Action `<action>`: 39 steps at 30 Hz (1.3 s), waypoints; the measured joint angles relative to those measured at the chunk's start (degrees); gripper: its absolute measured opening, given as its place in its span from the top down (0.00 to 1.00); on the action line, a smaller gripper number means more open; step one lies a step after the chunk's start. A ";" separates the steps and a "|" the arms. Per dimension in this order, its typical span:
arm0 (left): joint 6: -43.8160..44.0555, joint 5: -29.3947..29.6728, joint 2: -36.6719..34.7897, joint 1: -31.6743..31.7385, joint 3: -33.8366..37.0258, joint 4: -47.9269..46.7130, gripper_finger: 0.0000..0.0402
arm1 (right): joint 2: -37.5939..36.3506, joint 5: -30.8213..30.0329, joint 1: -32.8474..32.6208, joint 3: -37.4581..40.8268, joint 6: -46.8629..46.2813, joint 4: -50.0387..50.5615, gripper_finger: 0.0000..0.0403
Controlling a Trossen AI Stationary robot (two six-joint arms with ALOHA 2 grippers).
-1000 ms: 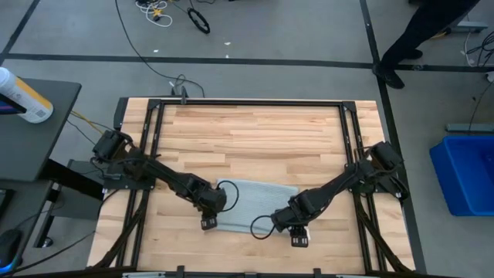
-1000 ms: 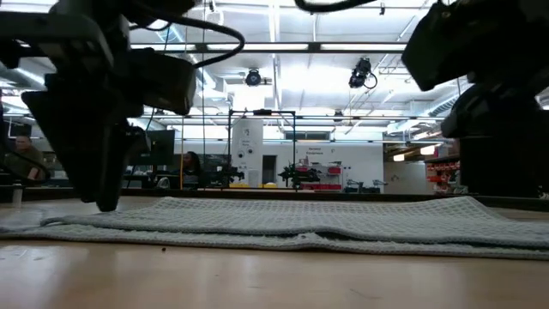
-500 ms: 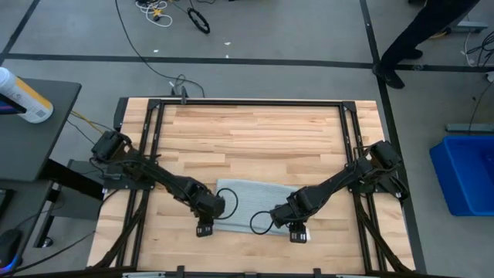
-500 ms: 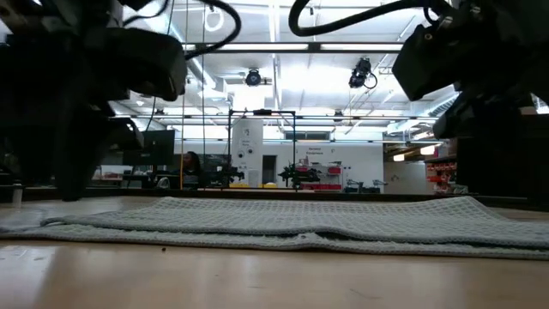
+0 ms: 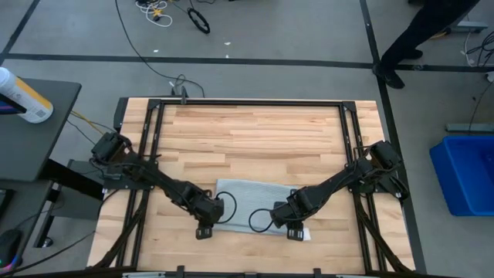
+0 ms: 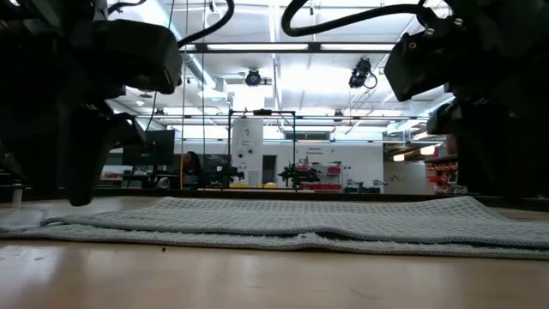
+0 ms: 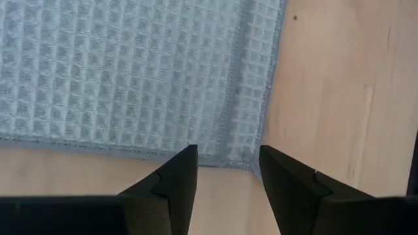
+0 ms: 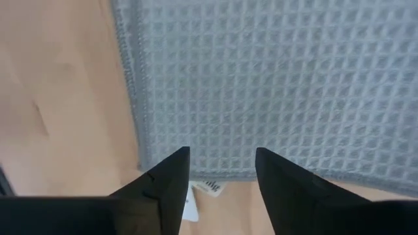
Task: Fold microfiber towels
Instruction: Fold the gray microfiber towel
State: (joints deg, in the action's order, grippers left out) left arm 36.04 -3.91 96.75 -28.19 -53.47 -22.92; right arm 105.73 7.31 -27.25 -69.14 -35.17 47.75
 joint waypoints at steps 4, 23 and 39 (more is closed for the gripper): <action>-0.47 0.78 0.00 -1.17 0.00 -0.21 0.57 | 0.00 -1.34 0.00 0.00 -1.04 -0.04 0.56; -1.23 3.24 2.78 -1.85 -0.11 0.19 0.57 | 0.02 -2.80 0.00 0.02 -3.88 -0.74 0.60; -0.22 6.60 2.84 -2.20 -0.09 -1.01 0.76 | 0.02 -2.80 0.00 0.02 -4.52 -1.07 0.57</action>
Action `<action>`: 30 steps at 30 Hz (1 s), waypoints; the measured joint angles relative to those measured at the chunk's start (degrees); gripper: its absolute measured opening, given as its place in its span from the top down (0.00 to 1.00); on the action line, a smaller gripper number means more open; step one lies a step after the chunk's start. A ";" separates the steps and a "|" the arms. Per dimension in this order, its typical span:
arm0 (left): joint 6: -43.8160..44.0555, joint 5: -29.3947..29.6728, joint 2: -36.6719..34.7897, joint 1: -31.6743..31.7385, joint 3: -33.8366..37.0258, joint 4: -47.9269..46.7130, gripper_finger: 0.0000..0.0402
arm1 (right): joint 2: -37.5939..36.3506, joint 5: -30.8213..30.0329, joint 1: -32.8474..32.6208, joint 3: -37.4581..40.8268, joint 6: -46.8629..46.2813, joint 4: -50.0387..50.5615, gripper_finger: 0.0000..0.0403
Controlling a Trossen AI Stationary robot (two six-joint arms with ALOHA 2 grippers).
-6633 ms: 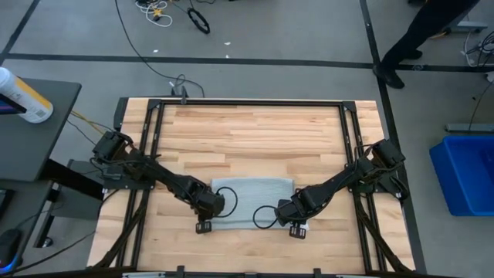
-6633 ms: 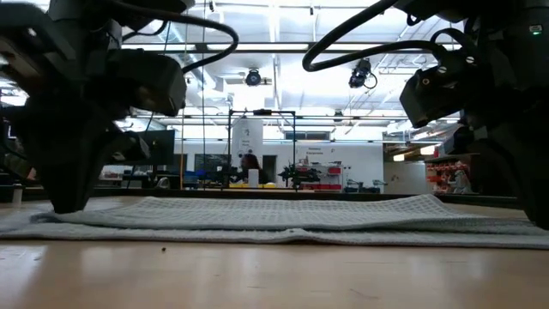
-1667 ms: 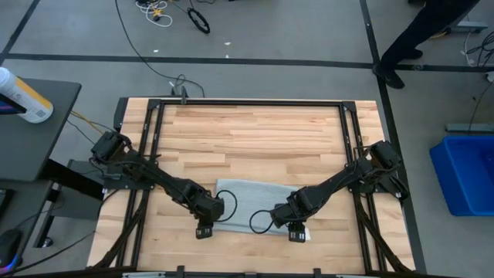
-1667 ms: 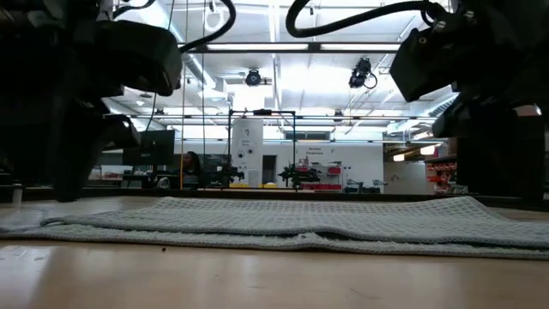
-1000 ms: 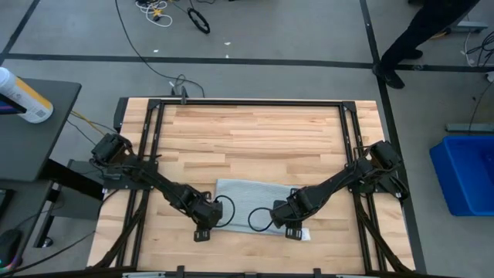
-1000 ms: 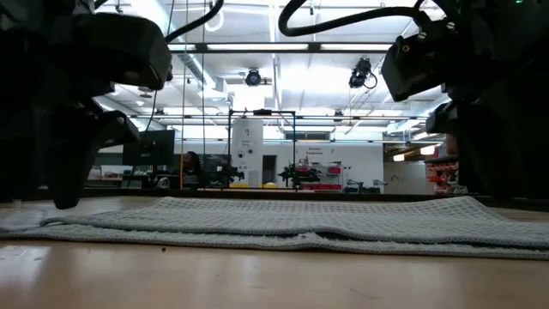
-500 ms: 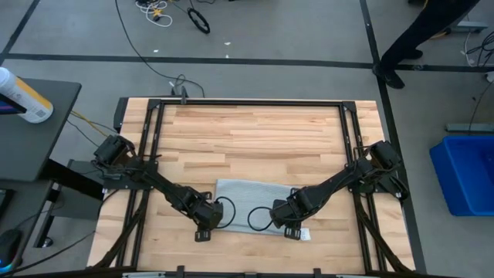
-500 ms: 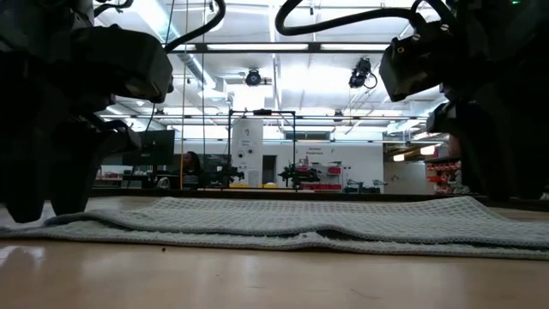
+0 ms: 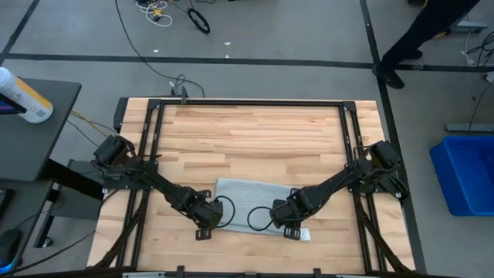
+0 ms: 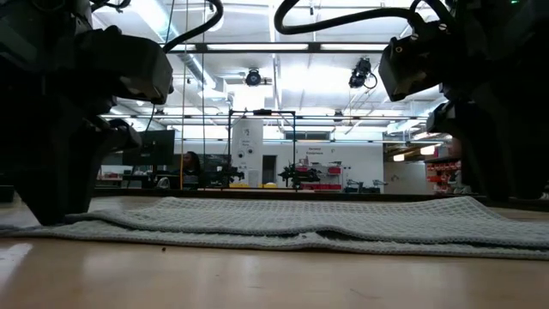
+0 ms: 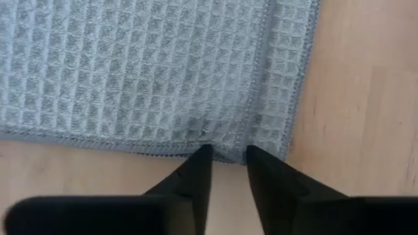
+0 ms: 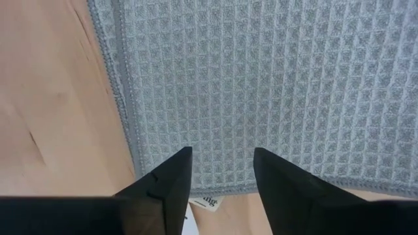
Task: Fold microfiber towels
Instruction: Fold the gray microfiber towel
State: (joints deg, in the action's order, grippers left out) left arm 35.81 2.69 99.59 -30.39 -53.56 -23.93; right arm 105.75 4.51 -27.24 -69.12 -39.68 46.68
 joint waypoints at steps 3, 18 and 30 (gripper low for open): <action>0.00 -0.03 0.03 0.00 0.04 0.05 0.85 | 0.00 0.00 0.00 0.00 0.00 0.00 0.57; 1.03 1.21 -0.37 -1.02 -0.29 -3.25 0.99 | 0.00 0.02 0.00 0.00 -0.21 0.00 0.62; -3.99 3.95 -0.28 -1.97 -6.67 -11.06 1.00 | 0.00 0.02 0.00 0.00 -0.87 0.00 0.59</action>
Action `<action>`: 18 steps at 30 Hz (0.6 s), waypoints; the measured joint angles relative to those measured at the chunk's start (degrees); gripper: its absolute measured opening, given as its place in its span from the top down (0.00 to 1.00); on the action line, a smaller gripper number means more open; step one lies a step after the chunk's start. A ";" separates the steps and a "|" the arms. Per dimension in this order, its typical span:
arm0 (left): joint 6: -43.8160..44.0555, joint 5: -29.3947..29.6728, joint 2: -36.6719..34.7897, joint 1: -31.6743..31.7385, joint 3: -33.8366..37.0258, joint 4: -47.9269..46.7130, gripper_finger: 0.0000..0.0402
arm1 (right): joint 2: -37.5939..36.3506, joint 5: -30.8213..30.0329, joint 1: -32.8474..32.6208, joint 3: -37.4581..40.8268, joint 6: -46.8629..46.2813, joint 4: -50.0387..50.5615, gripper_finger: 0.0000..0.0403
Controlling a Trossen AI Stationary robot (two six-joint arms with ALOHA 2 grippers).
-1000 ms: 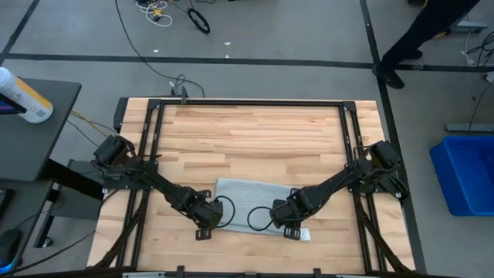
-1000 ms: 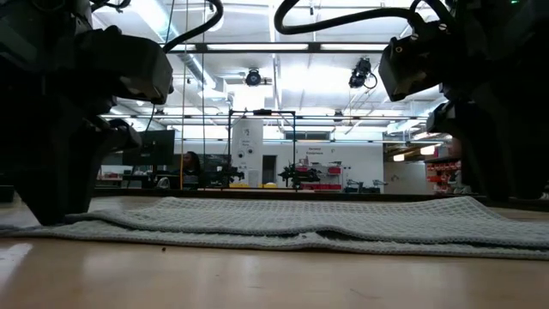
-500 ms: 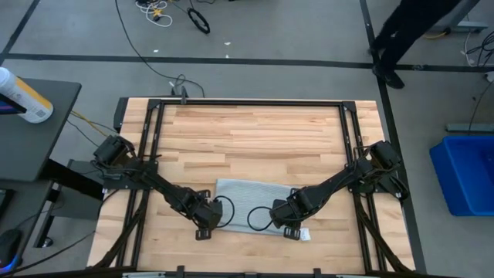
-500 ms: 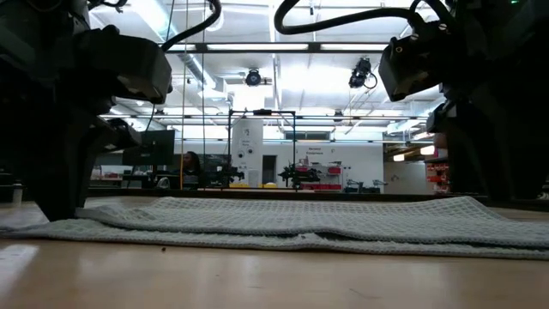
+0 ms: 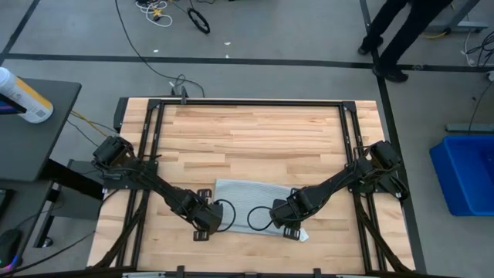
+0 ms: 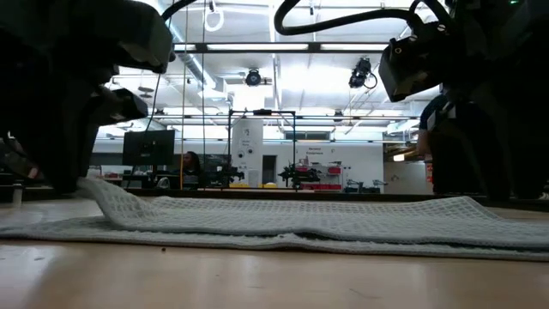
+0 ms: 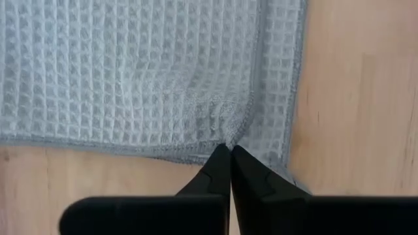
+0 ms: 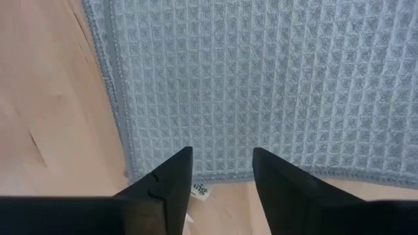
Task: Fold microfiber towels
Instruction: Fold the gray microfiber towel
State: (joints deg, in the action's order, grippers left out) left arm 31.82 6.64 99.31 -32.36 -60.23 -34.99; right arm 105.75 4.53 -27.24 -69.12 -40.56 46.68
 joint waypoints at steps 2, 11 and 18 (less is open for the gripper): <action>-0.03 -0.07 0.02 -0.02 -0.04 -0.47 1.00 | 0.00 0.00 -0.02 0.00 0.02 0.00 0.62; 2.03 -1.43 0.00 -0.07 -0.07 -0.60 1.00 | 0.00 0.16 -0.01 0.00 0.00 0.00 0.63; 1.68 -3.93 -0.04 -0.07 -1.88 -4.51 1.00 | 0.00 0.18 -0.02 0.00 0.00 0.02 0.56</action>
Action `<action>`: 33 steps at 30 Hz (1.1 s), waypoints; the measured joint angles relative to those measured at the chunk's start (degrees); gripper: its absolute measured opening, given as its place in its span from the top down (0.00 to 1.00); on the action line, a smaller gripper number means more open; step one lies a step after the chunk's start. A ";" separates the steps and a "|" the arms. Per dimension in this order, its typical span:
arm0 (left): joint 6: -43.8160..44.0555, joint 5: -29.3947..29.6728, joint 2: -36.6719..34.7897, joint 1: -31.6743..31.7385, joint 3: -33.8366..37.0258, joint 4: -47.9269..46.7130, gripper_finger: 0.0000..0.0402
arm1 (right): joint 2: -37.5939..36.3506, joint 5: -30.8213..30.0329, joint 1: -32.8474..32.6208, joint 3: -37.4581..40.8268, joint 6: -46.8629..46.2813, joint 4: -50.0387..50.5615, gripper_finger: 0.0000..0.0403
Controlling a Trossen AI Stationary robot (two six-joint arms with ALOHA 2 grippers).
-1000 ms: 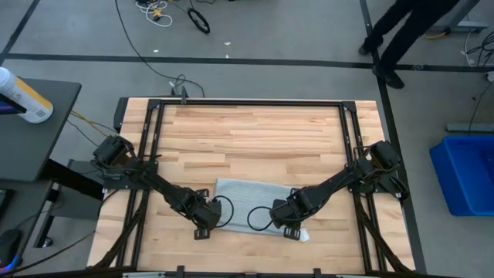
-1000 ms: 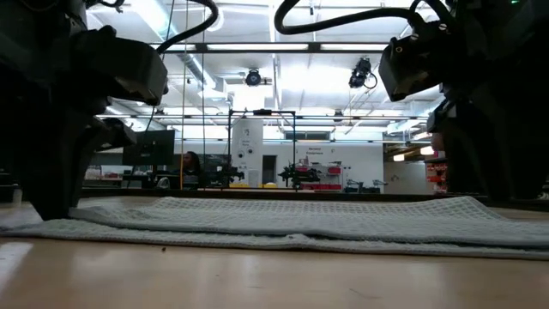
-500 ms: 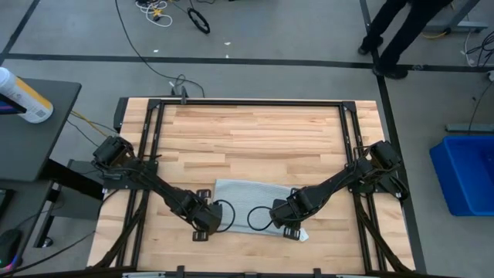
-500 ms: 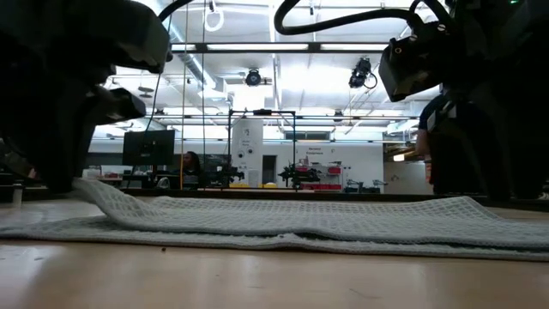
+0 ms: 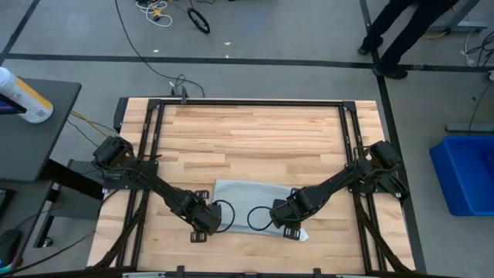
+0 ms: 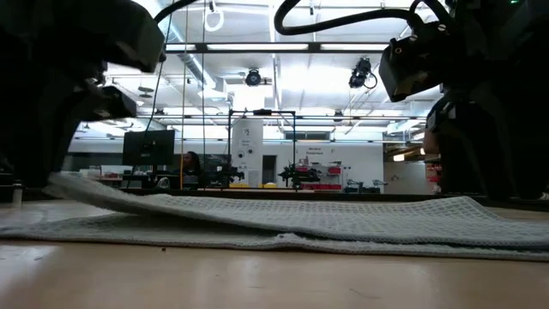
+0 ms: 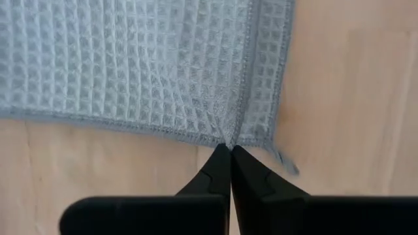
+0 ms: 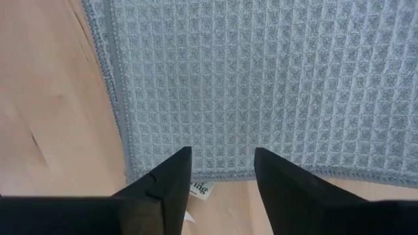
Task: Fold microfiber towels
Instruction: Fold the gray microfiber towel
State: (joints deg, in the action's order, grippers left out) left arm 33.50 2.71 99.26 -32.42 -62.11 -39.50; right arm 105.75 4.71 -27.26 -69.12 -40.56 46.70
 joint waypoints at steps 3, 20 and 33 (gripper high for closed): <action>-2.30 -0.39 -0.02 0.00 -1.97 -2.40 1.00 | 0.00 0.00 0.01 0.00 0.00 0.00 0.56; -0.63 -7.35 0.11 -0.07 -2.40 -0.54 1.00 | 0.00 0.00 0.02 0.00 0.09 0.02 0.58; -2.71 -13.10 0.78 0.15 -1.98 3.23 1.00 | 0.00 -0.28 0.02 0.00 0.52 0.06 0.63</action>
State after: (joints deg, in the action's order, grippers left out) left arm 30.78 -10.39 100.04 -32.28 -64.09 -36.26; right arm 105.75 4.43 -27.24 -69.12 -40.04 46.76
